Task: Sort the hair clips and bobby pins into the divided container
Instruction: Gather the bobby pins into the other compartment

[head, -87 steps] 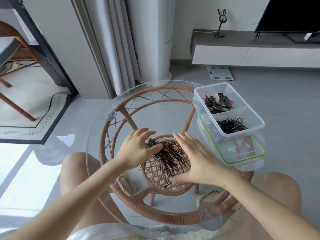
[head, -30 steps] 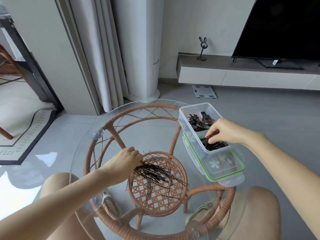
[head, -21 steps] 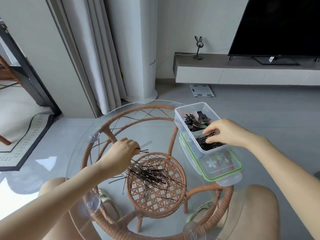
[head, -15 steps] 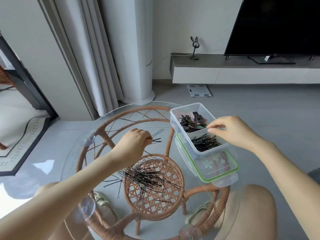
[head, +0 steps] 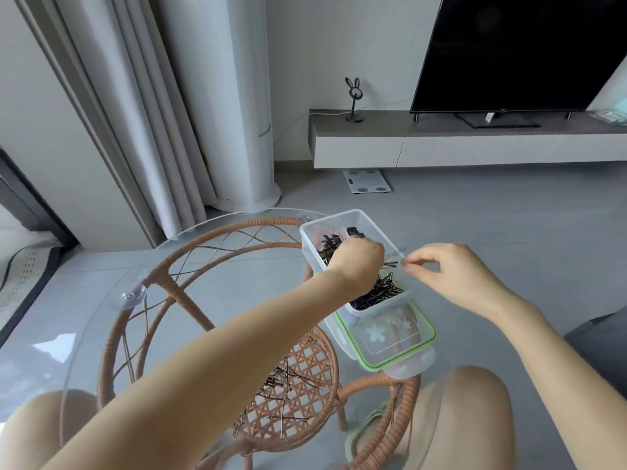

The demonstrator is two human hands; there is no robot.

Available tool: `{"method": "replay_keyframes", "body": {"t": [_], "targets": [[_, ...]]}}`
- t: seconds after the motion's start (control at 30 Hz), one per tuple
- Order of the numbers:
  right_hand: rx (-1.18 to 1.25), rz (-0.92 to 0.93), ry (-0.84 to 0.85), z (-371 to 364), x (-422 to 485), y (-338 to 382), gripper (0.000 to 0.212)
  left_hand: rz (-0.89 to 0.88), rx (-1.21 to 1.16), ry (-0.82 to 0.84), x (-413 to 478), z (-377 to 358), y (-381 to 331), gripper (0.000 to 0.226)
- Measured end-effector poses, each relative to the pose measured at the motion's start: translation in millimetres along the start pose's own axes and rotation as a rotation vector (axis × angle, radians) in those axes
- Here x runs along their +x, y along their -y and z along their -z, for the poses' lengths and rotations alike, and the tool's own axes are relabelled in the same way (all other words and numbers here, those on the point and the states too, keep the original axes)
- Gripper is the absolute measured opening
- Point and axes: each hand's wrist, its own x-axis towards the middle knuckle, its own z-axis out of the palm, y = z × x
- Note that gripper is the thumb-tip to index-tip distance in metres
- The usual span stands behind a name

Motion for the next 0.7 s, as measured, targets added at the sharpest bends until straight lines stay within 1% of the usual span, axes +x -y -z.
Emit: {"method": "replay_keyframes", "body": {"t": [0.1,0.17,0.23,0.33,0.43,0.5,0.57,0.7], "targets": [[-0.015,-0.008,0.031,-0.7,-2.5,0.3,0.015,0.012,0.137,0.074,2.5,-8.6,-6.6,0.019],[-0.020,-0.013,0.043,-1.2,-3.1,1.6,0.016,0.019,0.165,0.093,2.6,-10.3,-7.5,0.021],[-0.027,-0.009,0.039,-2.2,-3.1,4.5,0.017,0.018,0.142,0.109,1.1,-8.5,-5.3,0.026],[-0.038,0.035,0.010,-3.5,-3.8,13.5,0.017,-0.006,0.085,0.152,-4.2,-1.5,3.6,0.039],[-0.037,0.093,-0.009,-6.1,-5.8,25.9,0.017,-0.034,0.028,0.149,-12.1,8.3,18.0,0.042],[-0.033,0.145,-0.034,-8.7,-7.9,35.3,0.018,-0.038,-0.057,0.122,-20.8,16.9,29.9,0.043],[0.009,0.197,-0.053,-12.4,-12.3,46.9,0.017,-0.017,-0.160,0.051,-35.0,24.5,46.8,0.040],[0.167,0.261,-0.006,-38.7,-34.4,71.5,0.022,0.113,-0.302,-0.134,-85.0,24.9,94.8,0.036]]}}
